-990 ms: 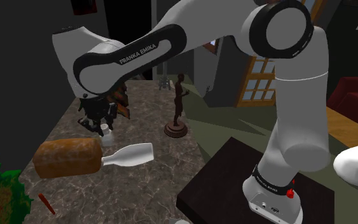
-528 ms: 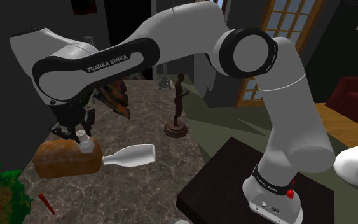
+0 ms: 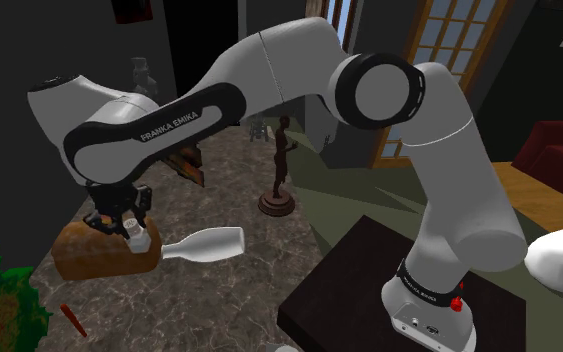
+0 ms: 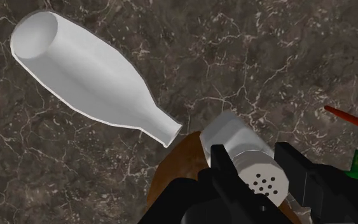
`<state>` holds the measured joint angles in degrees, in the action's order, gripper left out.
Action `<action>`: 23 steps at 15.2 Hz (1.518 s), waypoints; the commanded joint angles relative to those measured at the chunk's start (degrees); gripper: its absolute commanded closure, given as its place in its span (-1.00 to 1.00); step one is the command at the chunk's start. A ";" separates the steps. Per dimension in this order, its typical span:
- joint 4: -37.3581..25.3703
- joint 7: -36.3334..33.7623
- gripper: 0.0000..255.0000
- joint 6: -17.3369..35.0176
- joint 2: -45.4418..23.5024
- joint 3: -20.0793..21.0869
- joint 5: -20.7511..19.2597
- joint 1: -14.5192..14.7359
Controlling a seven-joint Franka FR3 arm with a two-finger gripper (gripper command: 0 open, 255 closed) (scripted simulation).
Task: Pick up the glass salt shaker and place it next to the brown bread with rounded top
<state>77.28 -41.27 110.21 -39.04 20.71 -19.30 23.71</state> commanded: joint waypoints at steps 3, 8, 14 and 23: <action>0.98 -0.49 1.00 2.11 -1.19 -0.29 -0.48 0.11; 2.14 -1.07 1.00 4.85 -2.85 -0.72 -1.14 0.23; 3.01 -1.75 1.00 7.92 -5.15 -1.33 -1.98 0.48; 3.25 -2.71 1.00 12.10 -9.18 -2.36 -3.26 1.04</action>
<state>80.59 -43.96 121.93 -47.80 18.46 -22.44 24.74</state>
